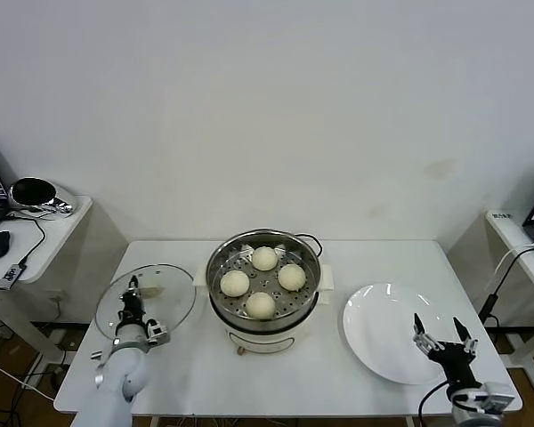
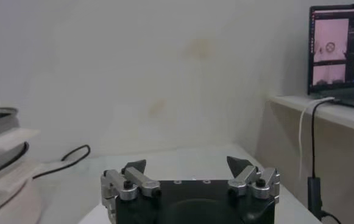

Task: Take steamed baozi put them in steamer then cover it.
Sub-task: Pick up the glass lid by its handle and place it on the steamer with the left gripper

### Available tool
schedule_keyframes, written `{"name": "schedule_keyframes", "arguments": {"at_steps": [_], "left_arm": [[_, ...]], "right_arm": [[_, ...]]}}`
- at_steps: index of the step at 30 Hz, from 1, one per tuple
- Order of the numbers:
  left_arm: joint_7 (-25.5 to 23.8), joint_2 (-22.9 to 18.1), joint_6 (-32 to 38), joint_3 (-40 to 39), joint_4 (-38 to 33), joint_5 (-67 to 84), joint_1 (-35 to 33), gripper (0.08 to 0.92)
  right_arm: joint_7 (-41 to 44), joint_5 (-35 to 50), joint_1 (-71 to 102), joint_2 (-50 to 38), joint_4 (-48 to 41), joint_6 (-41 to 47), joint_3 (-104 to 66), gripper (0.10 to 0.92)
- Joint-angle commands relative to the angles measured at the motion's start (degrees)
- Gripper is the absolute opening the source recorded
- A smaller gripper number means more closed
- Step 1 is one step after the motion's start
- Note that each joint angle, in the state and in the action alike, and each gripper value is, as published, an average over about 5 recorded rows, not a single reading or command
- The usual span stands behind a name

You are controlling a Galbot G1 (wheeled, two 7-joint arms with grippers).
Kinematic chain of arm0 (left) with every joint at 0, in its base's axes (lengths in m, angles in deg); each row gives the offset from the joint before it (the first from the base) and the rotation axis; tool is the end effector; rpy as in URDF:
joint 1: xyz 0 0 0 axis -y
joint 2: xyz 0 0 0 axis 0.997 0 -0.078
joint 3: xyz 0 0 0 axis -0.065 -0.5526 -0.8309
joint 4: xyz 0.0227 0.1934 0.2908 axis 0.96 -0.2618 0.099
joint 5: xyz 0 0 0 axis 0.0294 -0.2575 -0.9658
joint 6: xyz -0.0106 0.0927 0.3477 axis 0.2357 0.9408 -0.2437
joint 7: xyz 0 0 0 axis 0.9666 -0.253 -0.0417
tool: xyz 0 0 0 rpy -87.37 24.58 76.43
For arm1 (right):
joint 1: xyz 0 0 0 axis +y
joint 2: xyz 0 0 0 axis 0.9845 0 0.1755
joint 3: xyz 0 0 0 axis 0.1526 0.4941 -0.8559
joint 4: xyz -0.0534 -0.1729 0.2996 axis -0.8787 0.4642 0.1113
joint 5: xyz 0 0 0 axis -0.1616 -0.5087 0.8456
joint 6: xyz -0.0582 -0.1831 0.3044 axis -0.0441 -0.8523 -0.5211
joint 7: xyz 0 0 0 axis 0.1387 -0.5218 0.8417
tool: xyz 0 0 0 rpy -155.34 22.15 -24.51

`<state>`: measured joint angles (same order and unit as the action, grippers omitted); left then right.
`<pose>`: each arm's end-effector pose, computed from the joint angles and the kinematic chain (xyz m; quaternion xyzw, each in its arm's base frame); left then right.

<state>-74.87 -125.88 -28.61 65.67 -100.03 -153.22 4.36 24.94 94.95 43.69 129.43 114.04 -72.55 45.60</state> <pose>0.3524 0.1088 -0.3967 0.0733 -0.6983 -0.6941 0.1587 0.1754 -0.1402 -0.3220 -0.0604 -0.9947 -0.0438 0.0711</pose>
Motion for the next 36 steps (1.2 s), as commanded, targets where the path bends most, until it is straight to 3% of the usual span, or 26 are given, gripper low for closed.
{"name": "schedule_keyframes", "arguments": {"at_steps": [1,8,12,17,26,36], "left_arm": [[-4.44,3.28,-14.64,1.22,-22.17,-4.13,-10.54,0.150],[-14.45,2.29,-23.57,-1.38,-33.74,-13.96,-9.71,0.150],[-19.32,-1.72,-23.67,-2.97,-37.17,-19.74,-8.17,0.150],[-21.08,-6.35,-23.64,-6.61,-39.39,-23.48,-6.76,0.150],[-22.18,-11.00,-23.65,-14.33,-35.97,-26.29,-2.14,0.150],[-22.65,-19.52,-23.73,-23.57,-28.60,-27.26,3.56,0.150]], "right_arm": [[-0.08,0.31,-0.79,-0.22,0.06,-0.37,0.97,0.823],[-0.34,-0.36,-2.03,0.51,-0.29,0.03,1.74,0.823],[-0.40,-1.49,-2.57,1.32,-0.88,0.11,1.92,0.823],[-0.34,-2.72,-2.93,2.30,-1.89,0.03,1.92,0.823],[-0.21,-5.48,-3.74,4.61,-3.97,-0.23,2.28,0.823],[-0.28,-7.14,-4.78,6.07,-5.43,-0.13,2.61,0.823]]}}
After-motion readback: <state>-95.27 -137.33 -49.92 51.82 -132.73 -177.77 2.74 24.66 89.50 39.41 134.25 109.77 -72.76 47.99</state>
